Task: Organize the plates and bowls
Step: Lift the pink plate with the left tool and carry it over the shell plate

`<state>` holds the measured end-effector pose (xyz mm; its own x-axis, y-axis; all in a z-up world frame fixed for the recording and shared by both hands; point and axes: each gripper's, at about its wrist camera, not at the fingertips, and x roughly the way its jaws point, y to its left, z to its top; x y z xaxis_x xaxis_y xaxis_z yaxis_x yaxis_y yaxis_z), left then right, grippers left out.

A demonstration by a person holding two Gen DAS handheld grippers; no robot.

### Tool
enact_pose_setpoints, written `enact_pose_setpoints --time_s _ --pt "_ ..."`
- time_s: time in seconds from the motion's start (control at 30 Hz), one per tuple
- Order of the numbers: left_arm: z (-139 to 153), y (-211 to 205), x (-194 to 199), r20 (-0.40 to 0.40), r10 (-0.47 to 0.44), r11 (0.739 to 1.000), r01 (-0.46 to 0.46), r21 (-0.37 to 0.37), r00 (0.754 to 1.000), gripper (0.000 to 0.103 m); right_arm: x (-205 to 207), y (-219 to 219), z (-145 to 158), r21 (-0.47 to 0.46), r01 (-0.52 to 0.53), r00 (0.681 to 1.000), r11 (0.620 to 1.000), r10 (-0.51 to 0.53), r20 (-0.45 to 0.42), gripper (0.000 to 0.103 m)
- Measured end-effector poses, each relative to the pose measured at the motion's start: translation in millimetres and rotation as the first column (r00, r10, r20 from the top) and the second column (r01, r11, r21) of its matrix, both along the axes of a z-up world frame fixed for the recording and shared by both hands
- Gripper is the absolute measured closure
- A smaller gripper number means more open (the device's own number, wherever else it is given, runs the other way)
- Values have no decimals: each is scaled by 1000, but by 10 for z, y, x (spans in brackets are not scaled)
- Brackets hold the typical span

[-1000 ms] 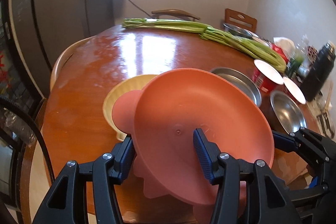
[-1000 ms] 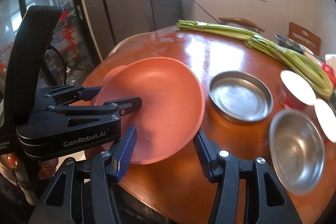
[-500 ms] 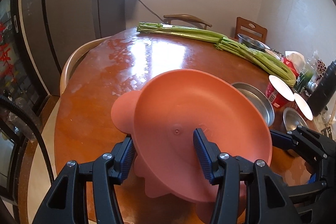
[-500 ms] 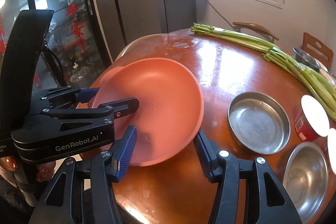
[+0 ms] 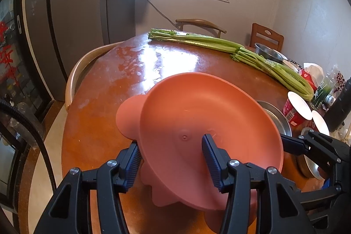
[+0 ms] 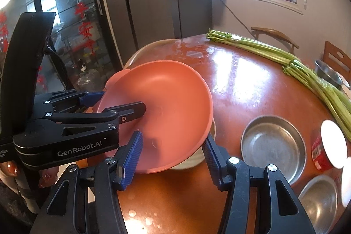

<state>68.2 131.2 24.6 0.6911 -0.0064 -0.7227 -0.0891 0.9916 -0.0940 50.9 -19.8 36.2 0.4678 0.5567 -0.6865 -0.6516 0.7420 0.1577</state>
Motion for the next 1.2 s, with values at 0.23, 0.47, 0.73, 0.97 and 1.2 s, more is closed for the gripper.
enact_pose_setpoints --time_s 0.23,0.47,0.73,0.97,1.2 --pt "-103 35 82 -18 30 999 -31 -19 999 49 100 44 -65 0 11 1000 1000 -11 -19 45" --pt "-219 24 119 -44 29 999 -31 -39 999 49 180 47 -283 -6 3 996 1000 -4 -87 45" --pt "-322 -13 183 -74 25 999 -28 -33 997 49 226 43 -360 -22 10 996 1000 -12 -84 45" --pt "-429 16 217 -101 24 999 -28 -43 995 49 330 84 -464 -47 8 996 999 -12 -92 45" --pt "-506 42 265 -119 23 998 -30 -56 993 49 353 161 -504 -87 4 998 996 -9 -57 45"
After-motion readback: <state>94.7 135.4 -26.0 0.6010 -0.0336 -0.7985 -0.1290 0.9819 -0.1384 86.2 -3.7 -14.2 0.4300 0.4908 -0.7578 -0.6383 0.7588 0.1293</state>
